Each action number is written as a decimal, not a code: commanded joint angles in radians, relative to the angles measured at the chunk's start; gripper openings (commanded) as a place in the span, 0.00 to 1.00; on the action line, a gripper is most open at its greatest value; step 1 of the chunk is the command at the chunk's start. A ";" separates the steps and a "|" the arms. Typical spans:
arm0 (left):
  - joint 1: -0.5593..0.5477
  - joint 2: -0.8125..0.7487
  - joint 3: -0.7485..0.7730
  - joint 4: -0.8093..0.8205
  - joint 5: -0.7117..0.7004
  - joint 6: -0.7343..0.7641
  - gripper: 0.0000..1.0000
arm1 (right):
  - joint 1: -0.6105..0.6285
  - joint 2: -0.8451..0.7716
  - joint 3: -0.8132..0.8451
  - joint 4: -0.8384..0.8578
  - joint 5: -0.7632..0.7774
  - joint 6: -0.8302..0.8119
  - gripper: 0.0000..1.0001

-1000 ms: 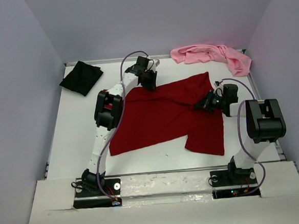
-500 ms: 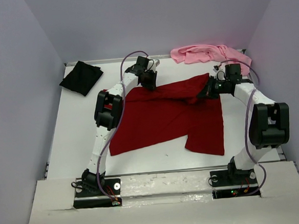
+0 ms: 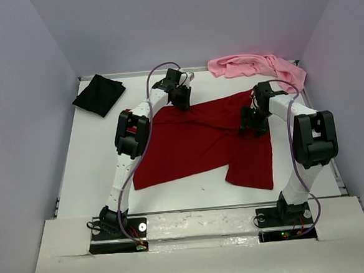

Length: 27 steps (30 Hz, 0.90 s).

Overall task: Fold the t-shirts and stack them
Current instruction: Fold the tshirt

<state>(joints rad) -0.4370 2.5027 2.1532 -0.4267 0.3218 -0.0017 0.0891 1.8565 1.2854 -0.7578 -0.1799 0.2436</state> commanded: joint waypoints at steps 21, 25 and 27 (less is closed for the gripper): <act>0.014 -0.010 -0.038 -0.115 -0.063 0.016 0.28 | 0.000 -0.382 -1.115 1.954 -0.233 0.800 0.65; 0.014 -0.011 -0.041 -0.115 -0.064 0.016 0.28 | 0.000 -0.376 -1.118 1.970 -0.193 0.798 0.64; 0.014 -0.011 -0.042 -0.113 -0.064 0.016 0.28 | 0.000 -0.378 -1.115 1.968 -0.182 0.801 0.64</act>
<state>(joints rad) -0.4366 2.5008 2.1532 -0.4278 0.3111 -0.0017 0.0853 1.4773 0.1753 1.0462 -0.4309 1.0233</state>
